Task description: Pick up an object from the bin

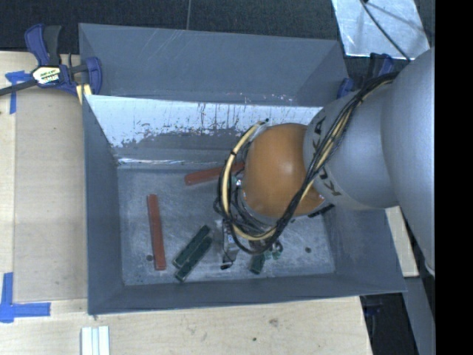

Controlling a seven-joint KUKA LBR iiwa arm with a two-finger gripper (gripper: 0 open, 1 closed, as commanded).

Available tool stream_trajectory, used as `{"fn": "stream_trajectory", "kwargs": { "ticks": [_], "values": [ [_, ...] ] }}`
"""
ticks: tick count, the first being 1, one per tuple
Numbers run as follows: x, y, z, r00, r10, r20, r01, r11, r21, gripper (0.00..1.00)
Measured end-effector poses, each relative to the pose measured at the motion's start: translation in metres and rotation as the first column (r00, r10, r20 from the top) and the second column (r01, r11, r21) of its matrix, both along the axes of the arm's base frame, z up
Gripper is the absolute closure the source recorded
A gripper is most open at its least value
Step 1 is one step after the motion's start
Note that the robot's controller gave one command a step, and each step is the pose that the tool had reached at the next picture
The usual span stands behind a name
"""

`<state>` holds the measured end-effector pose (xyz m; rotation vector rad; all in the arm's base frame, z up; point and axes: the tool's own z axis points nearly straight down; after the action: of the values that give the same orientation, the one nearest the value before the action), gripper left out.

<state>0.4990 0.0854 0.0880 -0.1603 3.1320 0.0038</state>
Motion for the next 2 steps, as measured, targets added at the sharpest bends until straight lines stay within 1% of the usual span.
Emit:
{"fn": "stream_trajectory", "kwargs": {
  "ticks": [1, 2],
  "values": [
    [0.000, -0.003, -0.001, 1.000, -0.004, -0.002, 0.004, 1.000, -0.002, 0.00],
    [-0.011, 0.037, -0.016, 0.948, 0.317, 0.006, -0.317, 0.949, -0.004, 0.00]
  ]
}}
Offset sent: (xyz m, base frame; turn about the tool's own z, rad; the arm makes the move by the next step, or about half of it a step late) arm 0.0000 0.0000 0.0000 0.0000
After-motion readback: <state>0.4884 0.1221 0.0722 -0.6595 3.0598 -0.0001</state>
